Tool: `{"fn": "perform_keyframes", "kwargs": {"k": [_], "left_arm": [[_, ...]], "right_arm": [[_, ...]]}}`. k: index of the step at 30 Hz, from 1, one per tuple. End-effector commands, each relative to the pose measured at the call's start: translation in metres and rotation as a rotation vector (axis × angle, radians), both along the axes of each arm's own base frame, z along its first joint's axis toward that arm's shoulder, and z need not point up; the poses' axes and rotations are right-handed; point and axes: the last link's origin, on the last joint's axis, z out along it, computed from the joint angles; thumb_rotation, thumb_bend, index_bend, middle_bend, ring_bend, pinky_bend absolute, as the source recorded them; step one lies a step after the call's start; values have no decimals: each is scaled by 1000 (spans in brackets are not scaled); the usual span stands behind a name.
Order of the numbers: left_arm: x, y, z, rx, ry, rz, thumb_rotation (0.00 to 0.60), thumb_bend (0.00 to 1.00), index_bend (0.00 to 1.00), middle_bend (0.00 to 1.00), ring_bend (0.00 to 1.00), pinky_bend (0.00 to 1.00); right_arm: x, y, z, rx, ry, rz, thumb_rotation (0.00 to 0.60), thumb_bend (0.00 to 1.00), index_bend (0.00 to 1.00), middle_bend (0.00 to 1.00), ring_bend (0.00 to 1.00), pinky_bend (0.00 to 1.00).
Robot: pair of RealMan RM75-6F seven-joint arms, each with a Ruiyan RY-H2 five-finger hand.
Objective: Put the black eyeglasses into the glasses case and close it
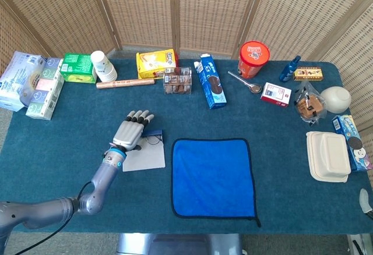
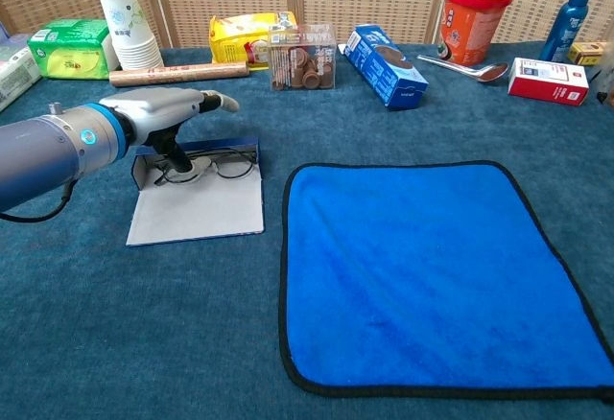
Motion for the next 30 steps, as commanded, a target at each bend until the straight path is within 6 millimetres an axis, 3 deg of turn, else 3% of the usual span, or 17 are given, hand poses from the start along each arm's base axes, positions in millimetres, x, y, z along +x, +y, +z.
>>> {"fn": "perform_keyframes", "kwargs": {"k": [1, 11, 23, 30], "left_arm": [[1, -7, 5, -53, -15, 6, 579, 408, 50, 0, 0, 30], [7, -13, 17, -137, -75, 31, 576, 409, 46, 6, 0, 103], [15, -17, 10, -240, -90, 39, 578, 413, 44, 48, 0, 127], [17, -30, 15, -294, -119, 28, 574, 414, 44, 53, 0, 172]], "right_arm": [[0, 0, 0, 0, 0, 1, 338, 381, 71, 124, 0, 164], [2, 0, -1, 0, 0, 8, 339, 383, 71, 124, 0, 164], [2, 4, 1, -10, 1, 4, 341, 383, 71, 125, 0, 164], [3, 5, 1, -13, 2, 11, 342, 383, 71, 124, 0, 164]]}}
